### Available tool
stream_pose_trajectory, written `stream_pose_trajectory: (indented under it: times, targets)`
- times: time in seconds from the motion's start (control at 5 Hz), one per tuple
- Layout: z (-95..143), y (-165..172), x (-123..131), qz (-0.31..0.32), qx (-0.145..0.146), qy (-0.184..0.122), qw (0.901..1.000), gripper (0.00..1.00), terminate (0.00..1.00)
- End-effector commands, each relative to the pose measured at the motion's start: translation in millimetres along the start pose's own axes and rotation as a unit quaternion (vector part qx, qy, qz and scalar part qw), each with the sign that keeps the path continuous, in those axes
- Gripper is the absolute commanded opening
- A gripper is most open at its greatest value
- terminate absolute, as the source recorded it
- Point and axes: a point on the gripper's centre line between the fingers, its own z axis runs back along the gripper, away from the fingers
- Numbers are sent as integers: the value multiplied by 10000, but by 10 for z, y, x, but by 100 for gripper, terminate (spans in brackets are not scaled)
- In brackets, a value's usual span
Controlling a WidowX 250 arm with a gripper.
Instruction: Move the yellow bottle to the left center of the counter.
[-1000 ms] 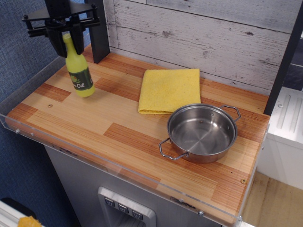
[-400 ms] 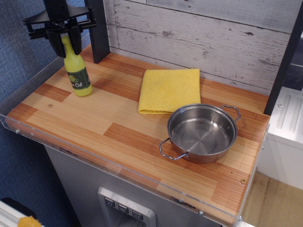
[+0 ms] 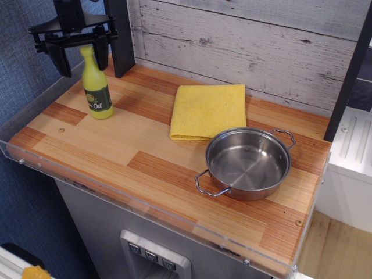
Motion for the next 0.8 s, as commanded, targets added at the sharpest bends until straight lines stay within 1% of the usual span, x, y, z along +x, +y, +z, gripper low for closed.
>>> stream_pose_trajectory:
  times: [0.0, 0.2, 0.6]
  targets:
    - [255, 33, 57, 31, -73, -290, 9995, 100, 0]
    - [321, 30, 56, 36, -130, -322, 9994, 100, 0]
    - [585, -13, 40, 46, -253, -455, 9986, 100, 0]
